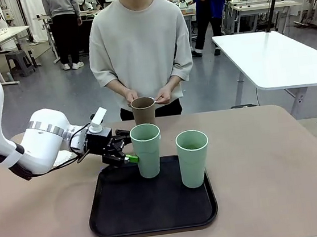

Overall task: Place coasters on the table and set cups on them.
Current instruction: Take one Reusable plastic cup from the Flat Tray and place it on a coaster set by the human.

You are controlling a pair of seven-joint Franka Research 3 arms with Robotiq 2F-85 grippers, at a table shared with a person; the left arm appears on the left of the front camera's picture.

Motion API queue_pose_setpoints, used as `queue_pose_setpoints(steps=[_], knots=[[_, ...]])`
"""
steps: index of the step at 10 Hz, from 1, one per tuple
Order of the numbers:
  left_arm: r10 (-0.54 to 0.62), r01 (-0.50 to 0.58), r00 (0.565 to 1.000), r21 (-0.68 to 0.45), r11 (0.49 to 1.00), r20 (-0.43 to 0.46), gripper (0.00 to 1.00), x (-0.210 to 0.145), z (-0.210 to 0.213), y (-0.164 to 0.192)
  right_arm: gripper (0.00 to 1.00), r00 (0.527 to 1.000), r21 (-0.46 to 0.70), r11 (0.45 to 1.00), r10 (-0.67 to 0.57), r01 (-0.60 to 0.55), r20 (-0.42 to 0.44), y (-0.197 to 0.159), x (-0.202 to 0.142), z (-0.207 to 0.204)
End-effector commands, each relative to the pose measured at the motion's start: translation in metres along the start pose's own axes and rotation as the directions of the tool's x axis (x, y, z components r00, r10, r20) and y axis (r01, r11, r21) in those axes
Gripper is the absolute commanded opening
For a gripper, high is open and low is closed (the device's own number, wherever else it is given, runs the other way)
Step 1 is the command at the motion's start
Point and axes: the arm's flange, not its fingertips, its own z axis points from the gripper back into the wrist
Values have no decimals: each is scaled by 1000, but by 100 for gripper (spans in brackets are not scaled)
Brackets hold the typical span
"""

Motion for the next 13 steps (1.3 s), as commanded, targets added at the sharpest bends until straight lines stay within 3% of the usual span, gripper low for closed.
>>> queue_pose_setpoints(steps=[1, 13], knots=[[14, -15, 1000, -8, 1000, -27, 100, -4, -11, 7, 100, 1000, 18, 1000, 6, -6, 5, 1, 0, 0], [-10, 6, 999, -115, 993, -31, 100, -9, -53, 6, 100, 1000, 18, 1000, 6, -6, 5, 1, 0, 0]])
